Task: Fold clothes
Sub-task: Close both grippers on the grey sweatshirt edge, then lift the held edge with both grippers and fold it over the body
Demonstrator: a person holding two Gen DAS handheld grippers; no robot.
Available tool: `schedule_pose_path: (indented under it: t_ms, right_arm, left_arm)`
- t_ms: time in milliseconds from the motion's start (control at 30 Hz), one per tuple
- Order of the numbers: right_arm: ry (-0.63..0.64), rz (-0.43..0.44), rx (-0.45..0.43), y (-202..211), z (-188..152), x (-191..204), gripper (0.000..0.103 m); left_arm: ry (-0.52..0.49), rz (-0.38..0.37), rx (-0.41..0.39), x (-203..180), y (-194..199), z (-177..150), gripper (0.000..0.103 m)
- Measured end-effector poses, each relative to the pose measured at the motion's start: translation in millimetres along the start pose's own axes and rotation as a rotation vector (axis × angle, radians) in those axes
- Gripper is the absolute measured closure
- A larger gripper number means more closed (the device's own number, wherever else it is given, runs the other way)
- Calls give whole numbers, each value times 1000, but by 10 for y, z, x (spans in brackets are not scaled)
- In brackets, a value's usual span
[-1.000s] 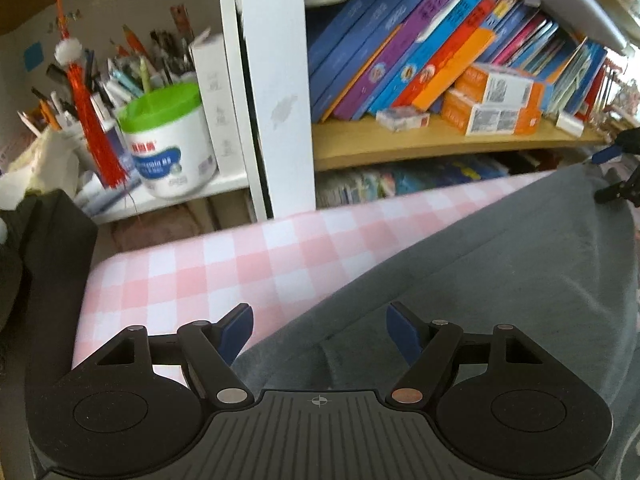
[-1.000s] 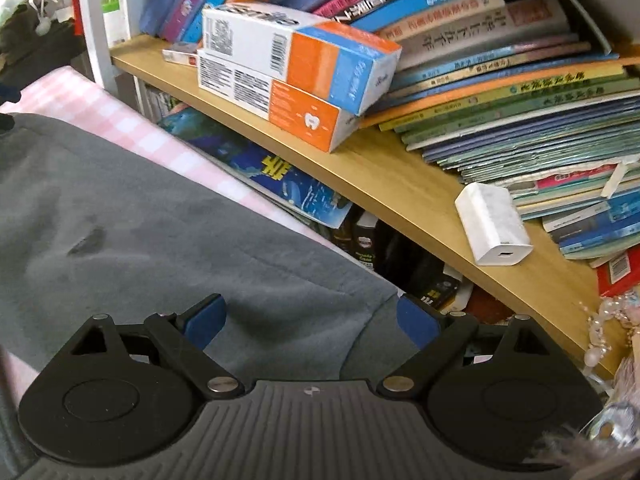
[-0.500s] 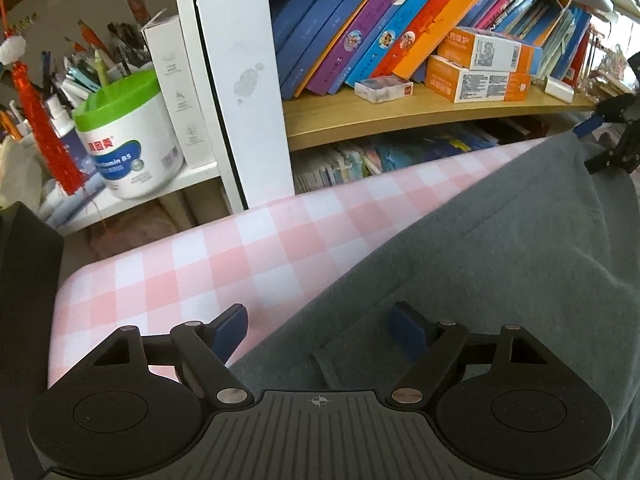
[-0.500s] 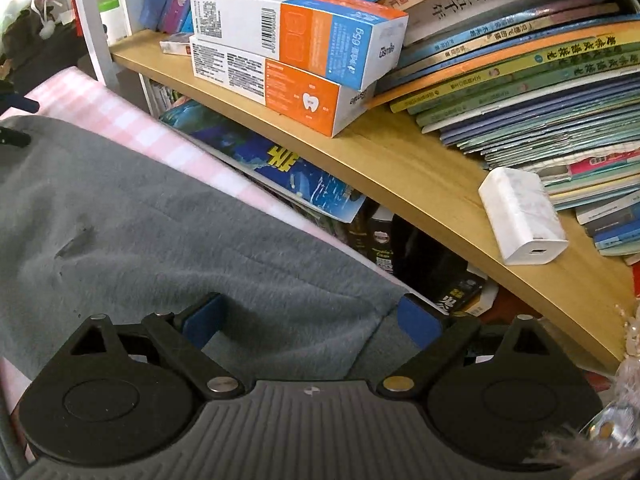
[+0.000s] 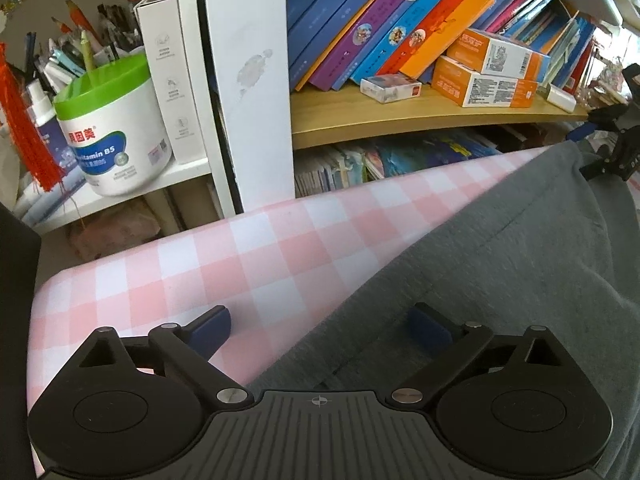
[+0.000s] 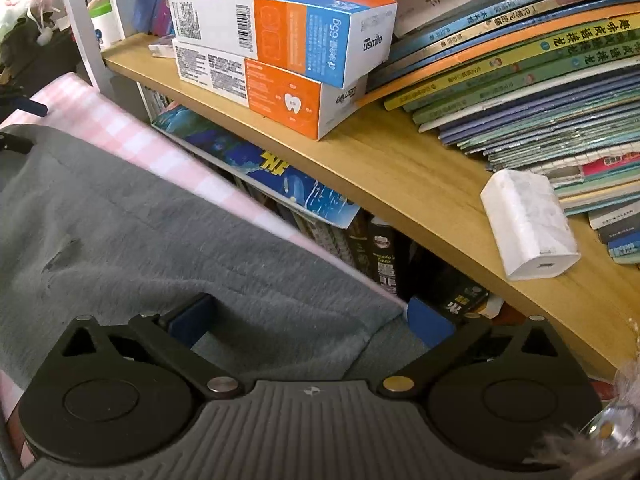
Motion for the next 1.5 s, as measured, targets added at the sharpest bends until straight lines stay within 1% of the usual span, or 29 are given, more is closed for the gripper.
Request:
schedule_pose_path:
  t_ms: [167, 333, 400, 467, 500, 533, 567, 600, 633, 667, 700, 733, 767, 833, 933, 967, 1200, 1300, 1367, 1500]
  right_arm:
    - [-28, 32, 13, -35, 37, -41, 0]
    - [-35, 37, 27, -37, 63, -27, 0]
    - [-38, 38, 32, -25, 69, -11, 3]
    - [-33, 43, 32, -6, 73, 13, 9]
    - [-30, 48, 33, 10, 75, 25, 14]
    - [-25, 53, 34, 30, 78, 36, 21]
    - [-22, 58, 36, 51, 80, 48, 25]
    - [-20, 63, 39, 74, 83, 61, 35]
    - [-17, 70, 41, 102, 84, 76, 48]
    - [-17, 79, 43, 127, 84, 99, 55]
    - [-13, 85, 46, 151, 79, 125, 70]
    - [-1, 80, 51, 172, 60, 162, 83]
    - [11, 76, 56, 194, 41, 200, 85]
    - [34, 66, 66, 237, 3, 276, 87]
    - [74, 39, 68, 324, -58, 393, 88]
    - [88, 24, 60, 369, -79, 432, 88]
    - [133, -75, -67, 891, -179, 684, 89]
    - [161, -139, -124, 1117, -261, 839, 89]
    - [189, -190, -159, 1235, -328, 963, 89]
    - [257, -292, -202, 1464, -540, 1261, 89]
  left_arm:
    - [-13, -12, 4, 5, -14, 14, 3]
    - [-14, -17, 15, 5, -18, 23, 6]
    - [-16, -22, 18, -6, -6, 21, 9]
    - [-28, -35, 20, -33, 18, 23, 21]
    - [-37, -47, 25, -55, 36, 30, 25]
    - [-46, -59, 30, -78, 54, 38, 36]
    - [-55, -72, 35, -101, 71, 45, 47]
    - [-64, -86, 42, -128, 85, 51, 53]
    - [-73, -100, 50, -154, 99, 56, 63]
    - [-80, -108, 59, -178, 113, 56, 70]
    - [-87, -116, 69, -201, 127, 55, 73]
    - [-94, -118, 80, -219, 141, 52, 77]
    - [-102, -119, 88, -235, 157, 47, 84]
    - [-132, -113, 100, -284, 200, 31, 89]
    - [-184, -92, 96, -380, 302, 2, 91]
    - [-195, -82, 79, -412, 361, -5, 92]
    - [-189, -50, -51, -520, 851, -49, 92]
    - [-199, -33, -99, -621, 1045, -98, 92]
    - [-200, -7, -132, -693, 1196, -146, 92]
    - [-185, 59, -179, -866, 1431, -277, 92]
Point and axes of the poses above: each gripper's, at about its wrist camera, not at the fingertips, and y roughly against the way its jaws point, x to its left, z to its top, the point moved 3 cm from there along -y, roughly the way its jaws point, and after that the axes turned 5 degrees about z, right-handed, at the moved point
